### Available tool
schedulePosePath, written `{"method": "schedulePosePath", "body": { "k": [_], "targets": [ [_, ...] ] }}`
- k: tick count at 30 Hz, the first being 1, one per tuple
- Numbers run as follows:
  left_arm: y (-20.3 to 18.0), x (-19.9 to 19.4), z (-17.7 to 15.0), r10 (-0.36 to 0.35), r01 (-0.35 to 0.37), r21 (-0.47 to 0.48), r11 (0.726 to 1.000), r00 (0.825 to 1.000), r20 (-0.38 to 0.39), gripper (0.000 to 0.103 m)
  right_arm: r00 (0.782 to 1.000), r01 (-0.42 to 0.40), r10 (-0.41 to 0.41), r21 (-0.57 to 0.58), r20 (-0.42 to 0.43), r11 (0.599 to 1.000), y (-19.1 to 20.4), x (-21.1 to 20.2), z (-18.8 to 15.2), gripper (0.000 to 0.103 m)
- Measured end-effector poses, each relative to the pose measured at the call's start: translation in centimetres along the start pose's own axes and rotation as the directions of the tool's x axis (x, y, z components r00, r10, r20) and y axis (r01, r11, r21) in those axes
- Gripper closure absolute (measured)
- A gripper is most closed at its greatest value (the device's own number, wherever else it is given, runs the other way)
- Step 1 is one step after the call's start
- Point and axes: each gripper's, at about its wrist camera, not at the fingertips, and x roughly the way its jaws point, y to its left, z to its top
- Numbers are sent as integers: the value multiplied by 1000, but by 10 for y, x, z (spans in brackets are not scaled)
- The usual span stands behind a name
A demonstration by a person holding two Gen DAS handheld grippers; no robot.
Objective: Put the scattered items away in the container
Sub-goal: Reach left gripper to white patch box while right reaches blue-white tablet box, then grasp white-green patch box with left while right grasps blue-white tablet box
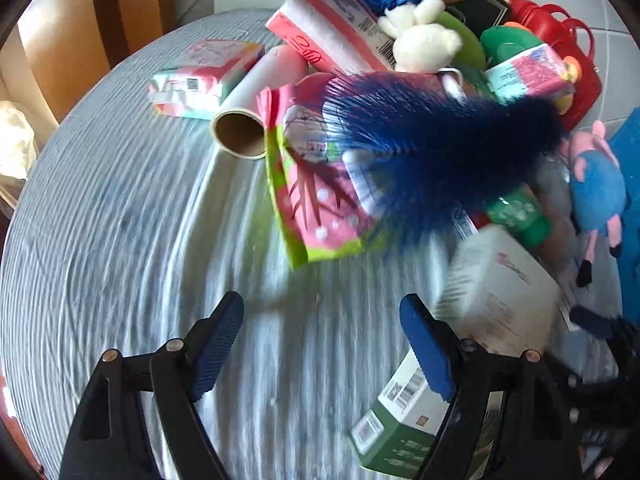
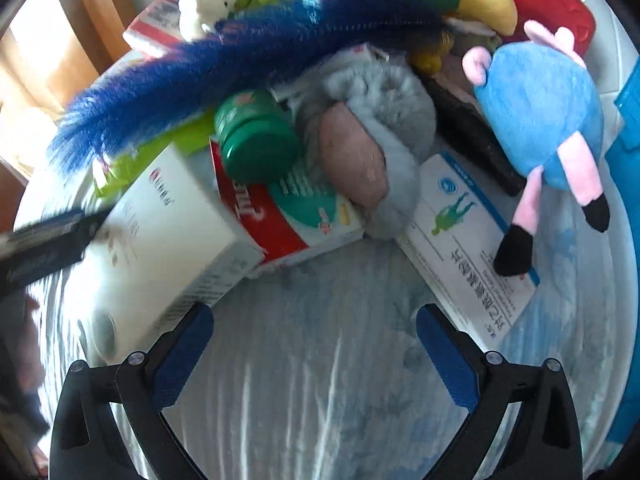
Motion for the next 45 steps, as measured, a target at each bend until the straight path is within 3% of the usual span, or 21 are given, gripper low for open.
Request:
{"method": "schedulePosePath", "body": {
  "k": [3,8,11,17,23,26,28,30,35,40,43,45],
  "targets": [
    [-5,-22,-11,8,-9,18,1000,999,31,23,998,-54,54,-7,26,999,0,-5,4,0],
    [-23,-69,-22,-3,8,-37,999,992,124,23,994,-90,90,0,57,996,-20,-21,-9,0],
    [-49,-74,-33,-27,28,-13,1000,992,120,19,994,-79,79,-6,81,997,-48,-31,-26,0],
    [-89,-36,-66,34,-34,6,999,999,35,19,996,-16,17,-9,85,1000,-111,-31,-38,0],
    [-106,2,-80,130,-130,-11,991,991,-14,19,995,-40,47,-78,92,996,-135,-16,-37,0],
    [-118,11,-85,180,-180,2,984,983,39,13,990,-55,70,-129,118,990,-134,-5,-32,0],
    [-121,15,-88,191,-190,-11,982,978,84,3,989,-61,82,-164,124,985,-133,5,-29,0],
    [-121,17,-92,196,-193,-40,980,974,112,0,990,-64,85,-187,110,980,-133,19,-28,0],
    [-124,18,-98,204,-200,-42,979,970,135,0,971,-54,99,-204,217,978,-142,23,-35,0],
    [-127,20,-105,213,-206,-57,977,961,175,0,971,-62,109,-219,213,974,-143,26,-33,0],
    [-128,19,-105,221,-211,-76,974,964,147,1,968,-117,157,-202,197,972,-147,24,-30,0],
    [-130,19,-106,222,-213,-79,974,964,144,5,951,-180,220,-188,218,965,-149,19,-28,0]
  ]
}}
